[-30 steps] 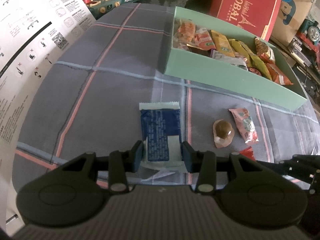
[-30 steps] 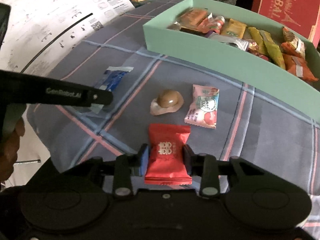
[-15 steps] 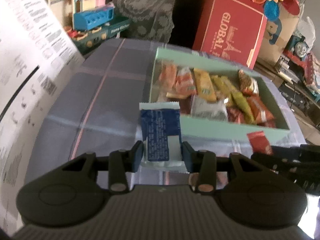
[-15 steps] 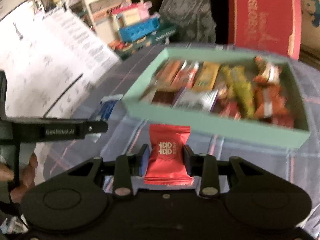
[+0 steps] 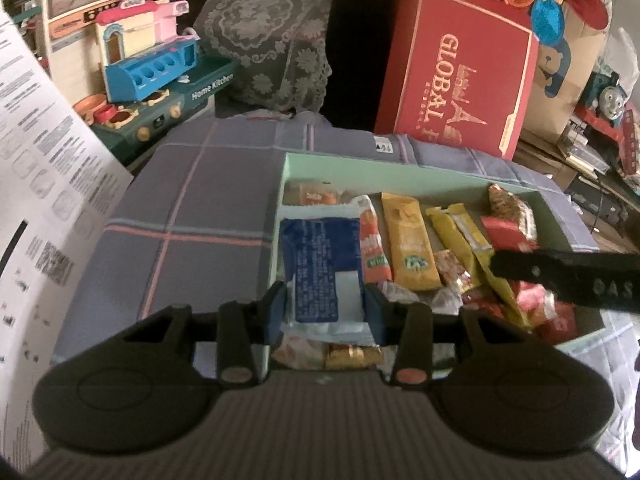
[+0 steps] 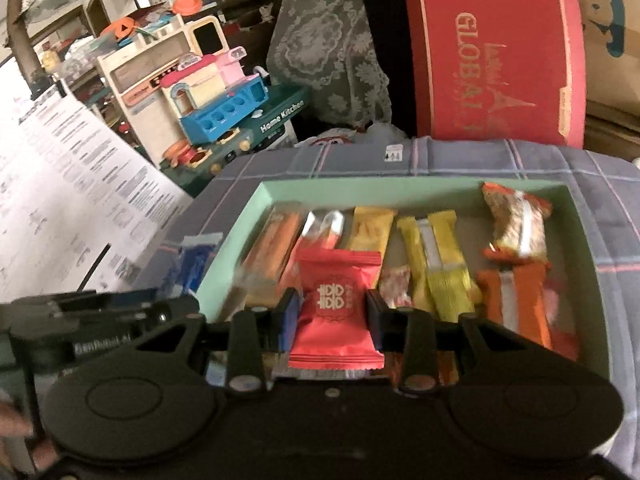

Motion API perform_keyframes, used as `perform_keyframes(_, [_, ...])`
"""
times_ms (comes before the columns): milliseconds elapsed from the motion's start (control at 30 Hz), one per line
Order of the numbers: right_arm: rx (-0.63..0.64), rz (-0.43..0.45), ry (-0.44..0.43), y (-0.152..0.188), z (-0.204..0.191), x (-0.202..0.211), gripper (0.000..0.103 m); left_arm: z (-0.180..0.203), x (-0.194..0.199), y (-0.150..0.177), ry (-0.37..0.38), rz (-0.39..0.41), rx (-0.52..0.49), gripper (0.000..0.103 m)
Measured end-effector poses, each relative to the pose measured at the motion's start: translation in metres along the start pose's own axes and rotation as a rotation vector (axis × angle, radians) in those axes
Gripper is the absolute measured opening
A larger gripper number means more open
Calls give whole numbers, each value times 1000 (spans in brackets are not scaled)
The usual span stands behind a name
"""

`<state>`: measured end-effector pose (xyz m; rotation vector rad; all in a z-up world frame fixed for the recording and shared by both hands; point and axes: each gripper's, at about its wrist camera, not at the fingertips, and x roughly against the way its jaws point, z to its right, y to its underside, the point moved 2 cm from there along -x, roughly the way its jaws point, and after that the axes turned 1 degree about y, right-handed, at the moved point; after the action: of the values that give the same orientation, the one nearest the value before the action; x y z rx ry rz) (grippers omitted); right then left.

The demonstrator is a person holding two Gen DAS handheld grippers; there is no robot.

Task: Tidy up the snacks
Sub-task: 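Carry both packets into the green tray and open both tools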

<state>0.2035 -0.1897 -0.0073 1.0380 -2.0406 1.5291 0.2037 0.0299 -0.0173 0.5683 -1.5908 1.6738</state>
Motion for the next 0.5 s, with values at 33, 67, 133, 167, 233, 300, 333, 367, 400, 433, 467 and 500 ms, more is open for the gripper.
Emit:
perform_keyframes(33, [0,0,-1,-5,0,-7,35,0,-7,-3,-3,-6,-3,41])
perform_keyframes(67, [0,1,0,-10,-1,-14,35,0,-12,-5,-6,-10,-5,41])
perform_keyframes(133, [-5,10,-5,-22,-2,-28,35,0,-22,-10,-15,-14,-13,43])
perform_keyframes(167, [-15,19,-11,-27,-1,-33,37,0,-26,-13,-22,-13,-15,45])
perform_keyframes(233, [-28,34,-12,-33,-1,-40,49,0,-32,-17,-48,-7,-9,74])
perform_keyframes(300, [-33,46,-8,-36,-1,-42,68,0,-33,-18,-76,14,1,90])
perform_keyframes(333, [-30,55,-3,-36,-1,-42,77,0,-32,-18,-85,22,1,92])
perform_keyframes(367, [-23,60,2,-35,-1,-41,83,1,-32,-17,-86,22,-1,92])
perform_keyframes(400, [-18,61,5,-34,-1,-39,85,2,-32,-16,-84,18,-2,94])
perform_keyframes(433, [-16,61,9,-32,-1,-39,88,3,-32,-15,-81,13,-1,96])
perform_keyframes(467, [-18,58,12,-30,0,-38,91,4,-31,-13,-82,10,-1,97])
perform_keyframes(500, [-24,57,14,-29,2,-36,92,4,-31,-12,-83,7,1,98])
